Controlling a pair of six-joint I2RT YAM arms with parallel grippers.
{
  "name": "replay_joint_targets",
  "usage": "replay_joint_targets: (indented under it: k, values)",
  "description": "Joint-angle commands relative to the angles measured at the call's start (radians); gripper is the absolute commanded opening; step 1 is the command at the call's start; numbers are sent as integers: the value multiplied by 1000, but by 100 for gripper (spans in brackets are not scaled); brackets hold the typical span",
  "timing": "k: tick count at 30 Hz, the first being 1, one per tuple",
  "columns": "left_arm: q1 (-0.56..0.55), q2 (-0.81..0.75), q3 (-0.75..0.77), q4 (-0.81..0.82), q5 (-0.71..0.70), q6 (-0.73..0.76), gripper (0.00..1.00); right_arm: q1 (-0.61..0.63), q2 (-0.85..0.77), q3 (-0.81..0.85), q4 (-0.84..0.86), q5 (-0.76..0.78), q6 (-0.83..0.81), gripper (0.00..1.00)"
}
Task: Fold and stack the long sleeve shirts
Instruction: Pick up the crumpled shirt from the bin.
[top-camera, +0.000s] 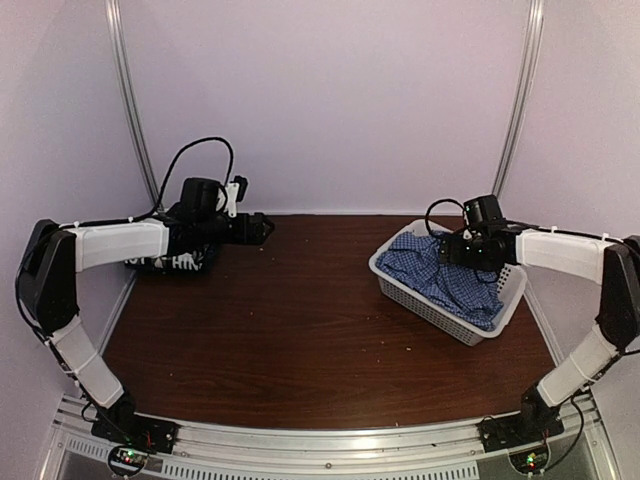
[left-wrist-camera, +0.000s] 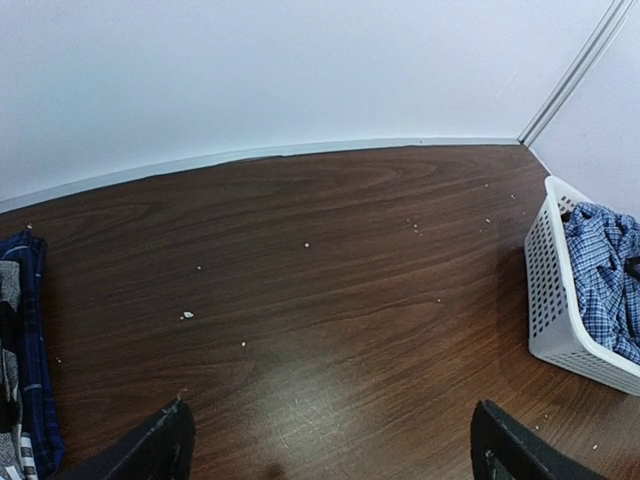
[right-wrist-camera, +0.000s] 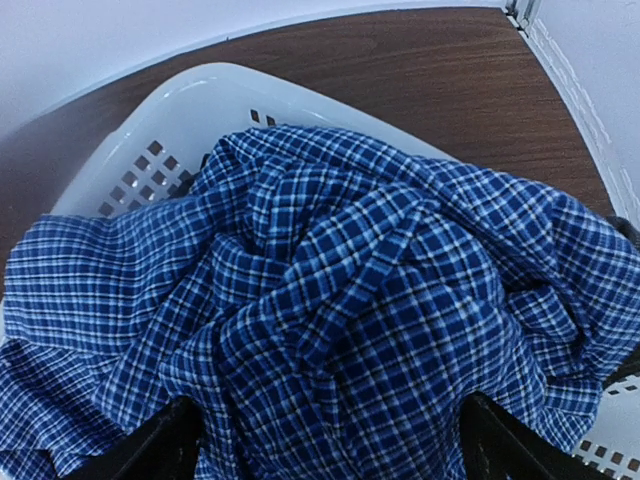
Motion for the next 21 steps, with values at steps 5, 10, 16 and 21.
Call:
replay_joint_targets:
  k: [5, 10, 16, 21]
  values:
    - [-4, -35, -21, 6, -14, 1, 98, 26, 183, 134, -47, 50, -101, 51]
    - [-5, -41, -31, 3, -15, 1, 98, 61, 121, 202, -75, 12, -131, 1]
    - [-6, -92, -93, 62, 1, 0, 98, 150, -1, 397, -145, -134, -154, 0]
    - [-5, -191, -195, 199, 20, -23, 98, 278, -41, 614, -135, -254, -151, 0]
